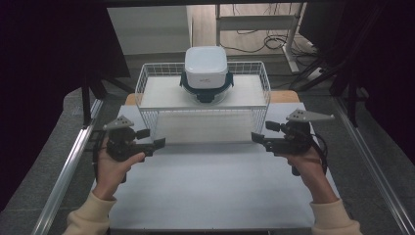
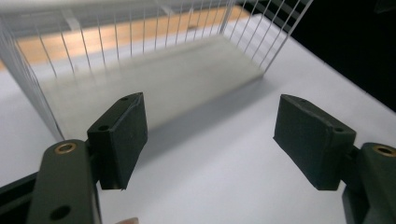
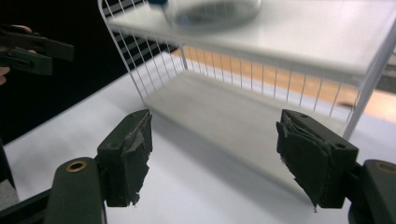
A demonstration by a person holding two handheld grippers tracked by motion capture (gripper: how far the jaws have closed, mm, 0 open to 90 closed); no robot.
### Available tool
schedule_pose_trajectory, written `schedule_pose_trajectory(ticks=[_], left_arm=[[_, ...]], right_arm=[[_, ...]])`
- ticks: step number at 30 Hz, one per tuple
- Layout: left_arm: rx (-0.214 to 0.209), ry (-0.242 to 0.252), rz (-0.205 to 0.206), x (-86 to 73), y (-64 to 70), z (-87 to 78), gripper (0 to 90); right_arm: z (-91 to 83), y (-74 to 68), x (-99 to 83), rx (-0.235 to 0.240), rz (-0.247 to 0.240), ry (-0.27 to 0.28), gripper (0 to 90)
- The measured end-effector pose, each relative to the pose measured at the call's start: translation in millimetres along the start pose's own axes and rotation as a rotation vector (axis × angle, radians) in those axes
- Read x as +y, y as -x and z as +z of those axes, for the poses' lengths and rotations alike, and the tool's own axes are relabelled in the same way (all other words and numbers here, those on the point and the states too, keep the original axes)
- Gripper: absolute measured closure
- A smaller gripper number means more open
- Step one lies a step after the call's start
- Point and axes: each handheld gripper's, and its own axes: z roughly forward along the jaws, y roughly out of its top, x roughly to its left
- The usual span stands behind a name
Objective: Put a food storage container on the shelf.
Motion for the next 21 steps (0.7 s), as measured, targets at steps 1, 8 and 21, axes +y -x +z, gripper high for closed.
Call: schedule_pose_trajectory(ticks=[1, 8, 21], left_arm=[[0.003, -0.008, -0.001, -6.0, -0.4, 2.2, 25.0], [0.031, -0.057, -0.011, -43.5, -1.6, 17.8, 24.8], [0.041, -0.095, -0.041, -60.2, -5.9, 30.4, 24.6]], right_arm=[[1.5, 0.6, -6.9, -0.002, 0.001, -0.006, 26.0], [12.5, 4.5, -53.7, -0.007, 0.031, -0.071, 25.8], [29.2, 8.1, -83.1, -0.037, 0.033, -0.135, 24.7]])
